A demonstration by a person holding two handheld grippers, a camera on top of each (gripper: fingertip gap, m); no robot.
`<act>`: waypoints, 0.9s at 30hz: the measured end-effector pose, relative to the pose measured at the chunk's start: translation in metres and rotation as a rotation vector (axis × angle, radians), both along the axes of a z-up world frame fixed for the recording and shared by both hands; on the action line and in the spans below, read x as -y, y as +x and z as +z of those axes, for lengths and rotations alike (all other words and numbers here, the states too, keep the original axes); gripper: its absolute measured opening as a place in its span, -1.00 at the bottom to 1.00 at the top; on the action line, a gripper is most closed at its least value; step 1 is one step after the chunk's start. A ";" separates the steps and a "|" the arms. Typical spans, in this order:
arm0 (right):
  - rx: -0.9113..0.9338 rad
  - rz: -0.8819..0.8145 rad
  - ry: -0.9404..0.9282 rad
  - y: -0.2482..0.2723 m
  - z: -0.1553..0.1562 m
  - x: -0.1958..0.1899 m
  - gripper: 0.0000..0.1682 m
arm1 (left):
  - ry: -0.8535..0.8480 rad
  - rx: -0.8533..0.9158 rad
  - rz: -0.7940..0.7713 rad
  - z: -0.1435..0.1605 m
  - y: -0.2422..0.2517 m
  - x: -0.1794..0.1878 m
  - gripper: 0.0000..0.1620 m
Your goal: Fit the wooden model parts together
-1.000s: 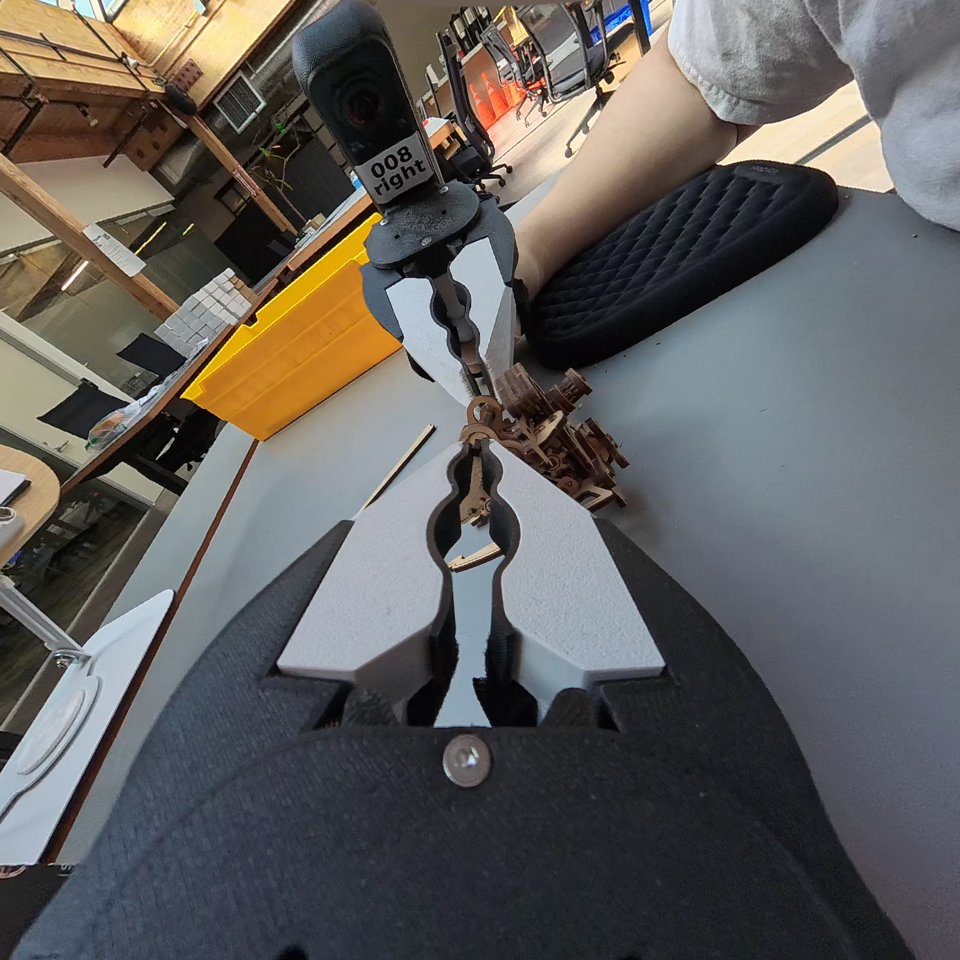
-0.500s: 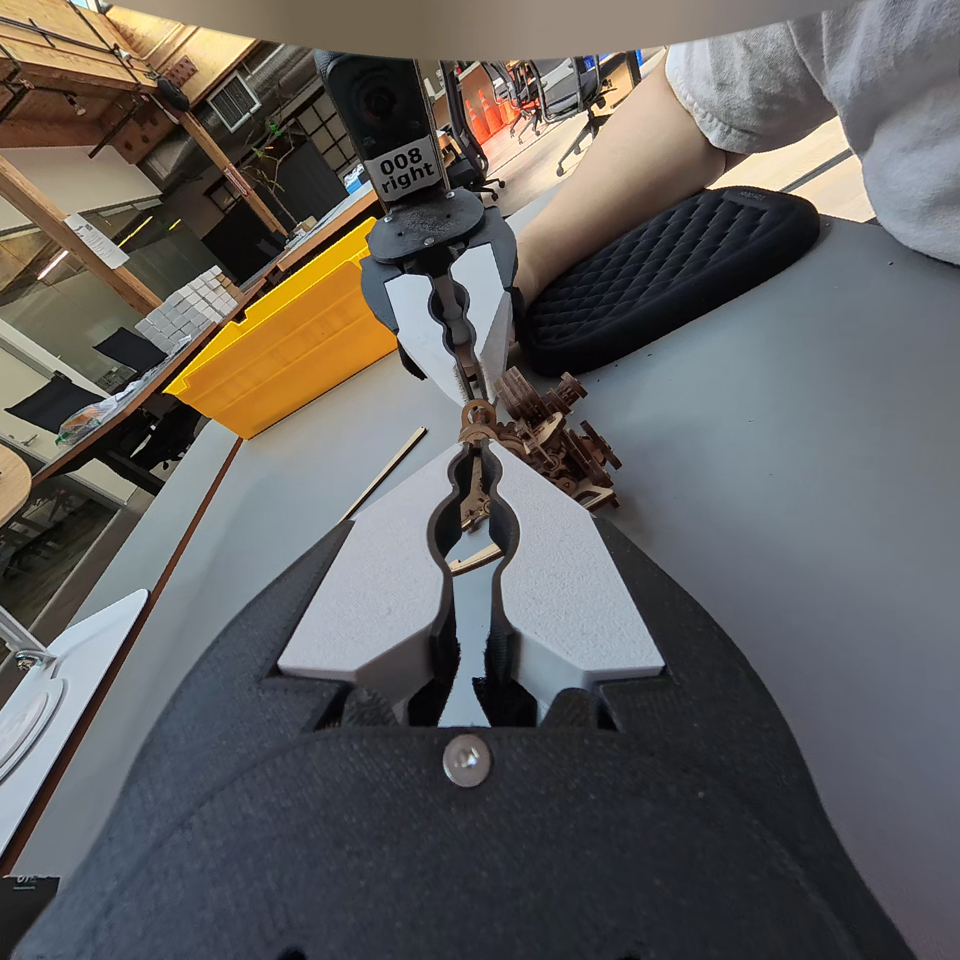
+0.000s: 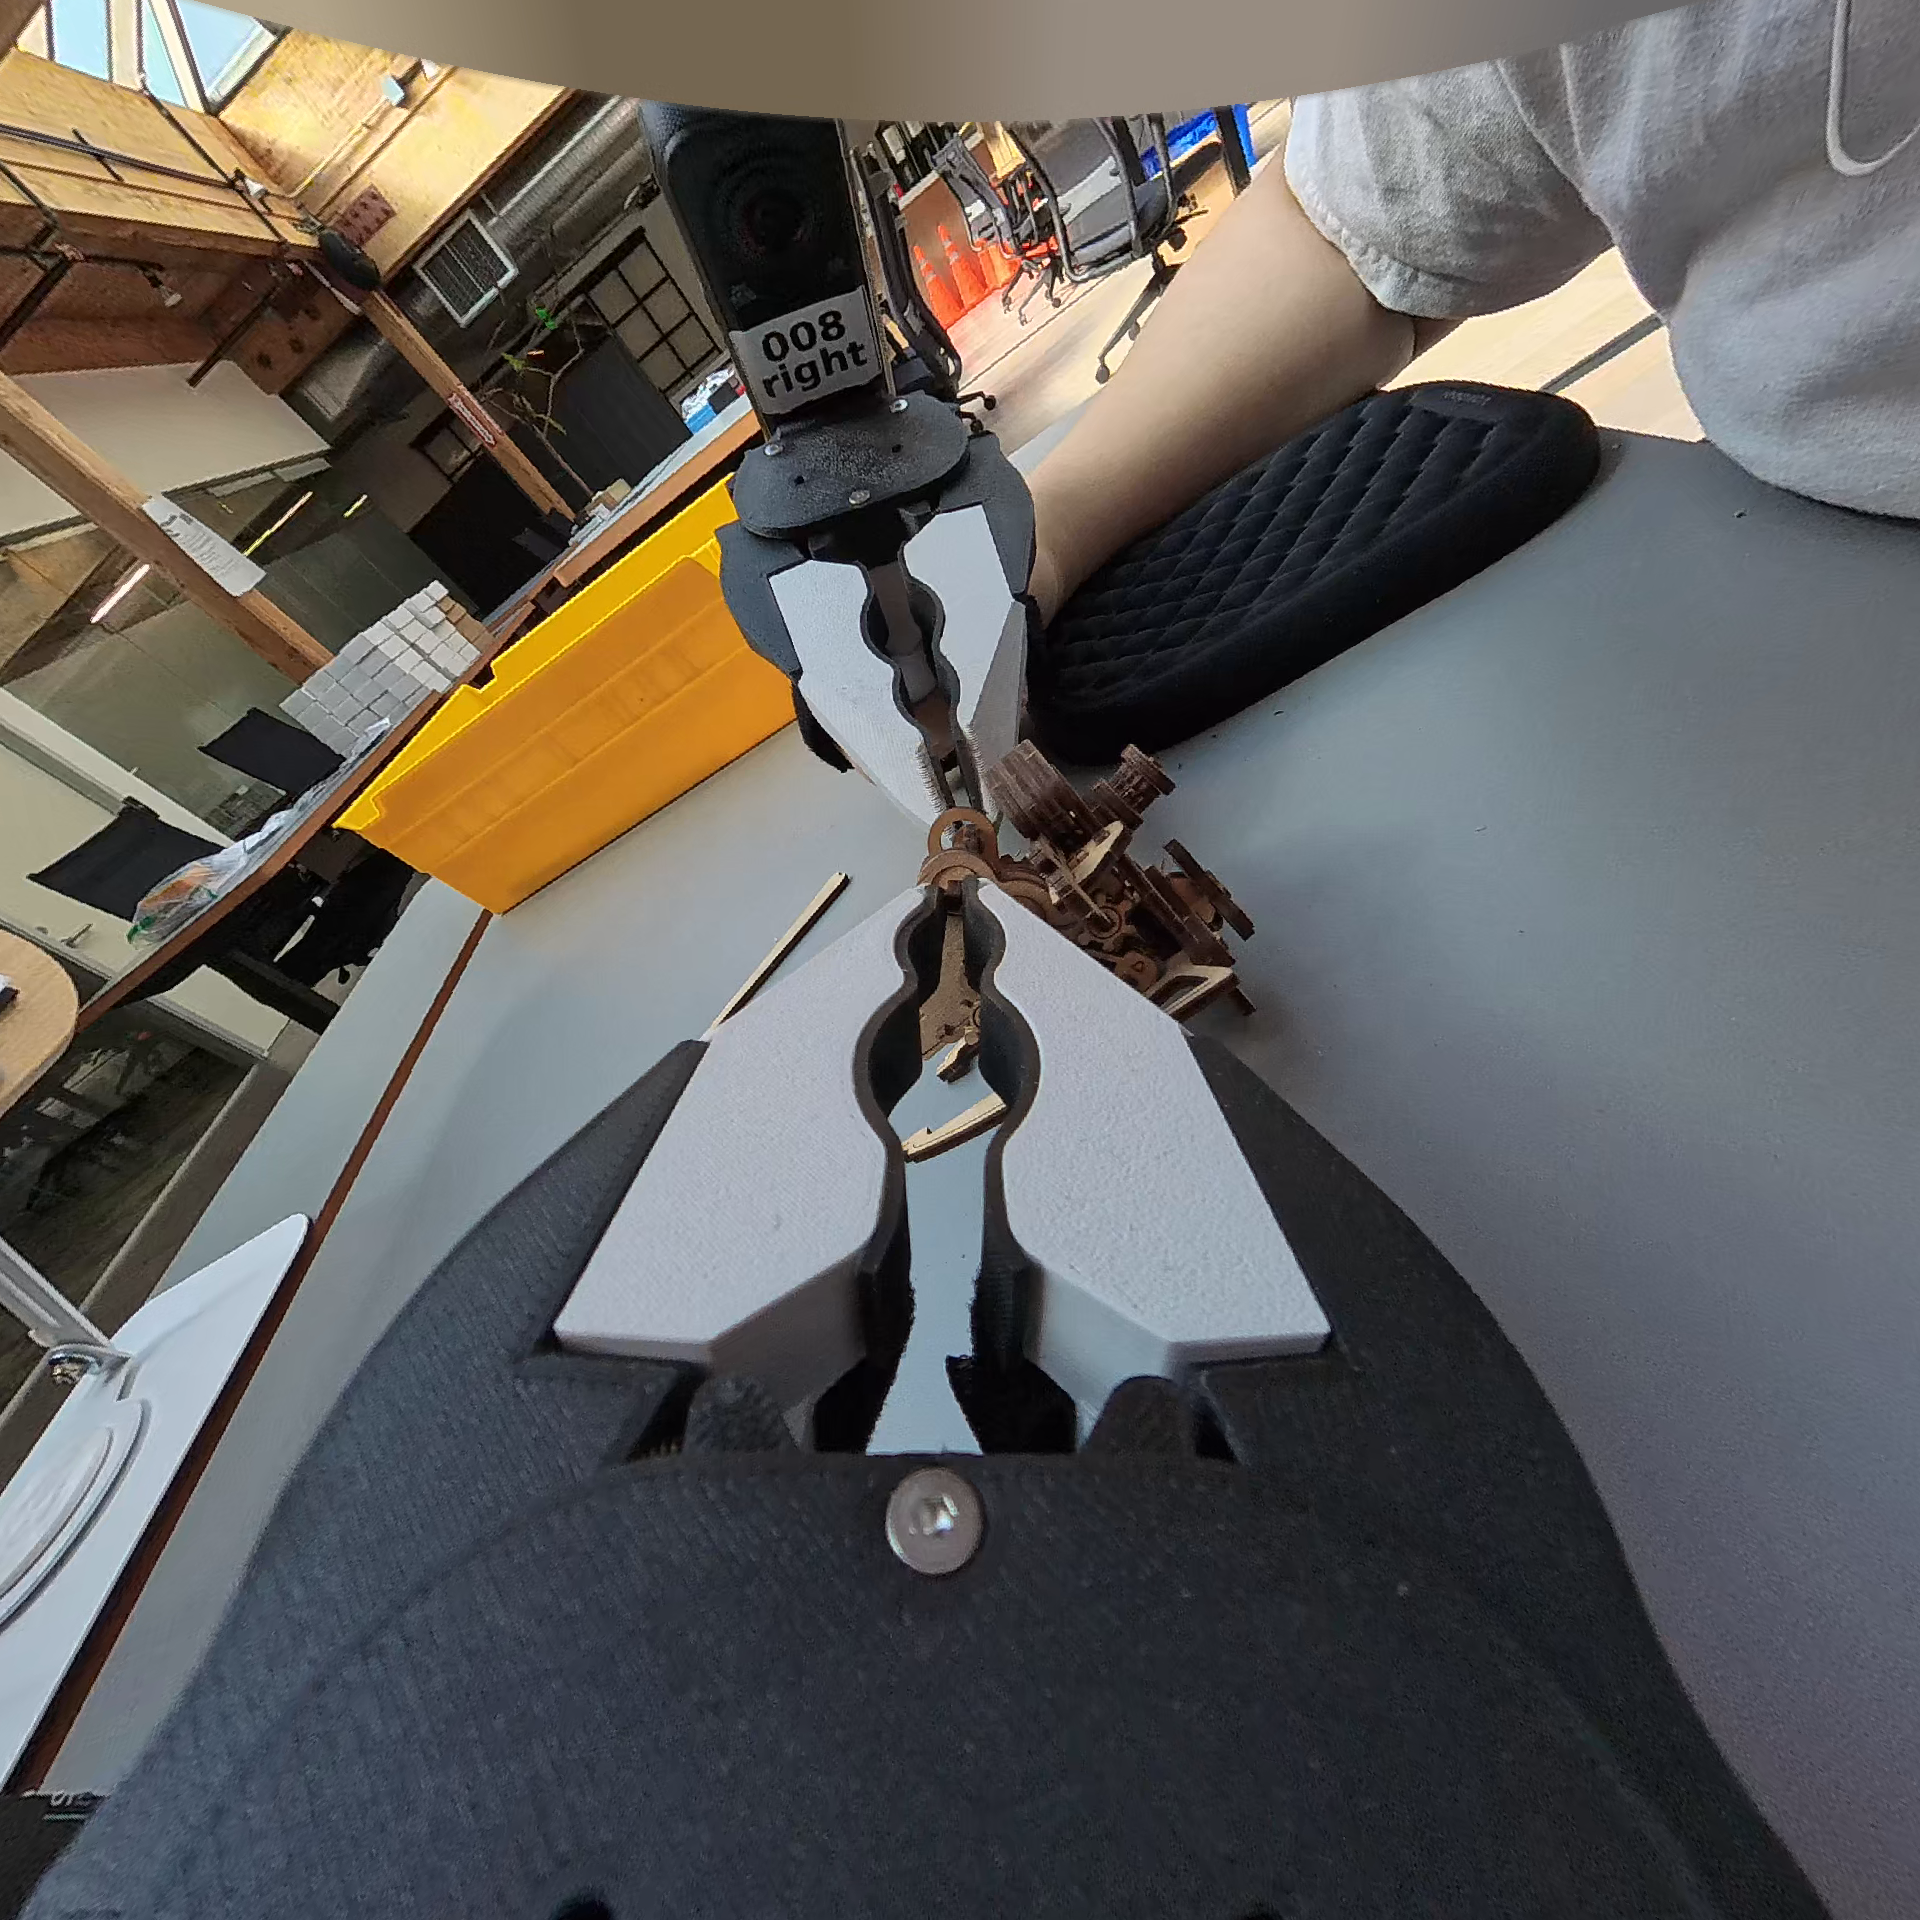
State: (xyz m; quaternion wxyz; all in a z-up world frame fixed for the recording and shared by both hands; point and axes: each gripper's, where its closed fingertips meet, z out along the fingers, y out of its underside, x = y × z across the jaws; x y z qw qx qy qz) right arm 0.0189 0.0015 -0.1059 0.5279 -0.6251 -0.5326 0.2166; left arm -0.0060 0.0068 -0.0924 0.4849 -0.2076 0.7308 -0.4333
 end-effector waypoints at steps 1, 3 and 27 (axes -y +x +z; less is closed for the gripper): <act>-0.003 -0.002 -0.009 0.000 0.000 0.000 -0.99 | 0.005 0.005 0.002 0.000 0.000 0.000 -0.99; -0.006 -0.003 -0.027 0.000 0.000 0.000 -0.99 | 0.017 0.013 0.006 0.000 -0.001 0.001 -0.99; -0.031 0.011 0.018 -0.002 0.006 0.004 -0.99 | 0.084 -0.027 0.021 -0.010 -0.002 -0.001 -0.99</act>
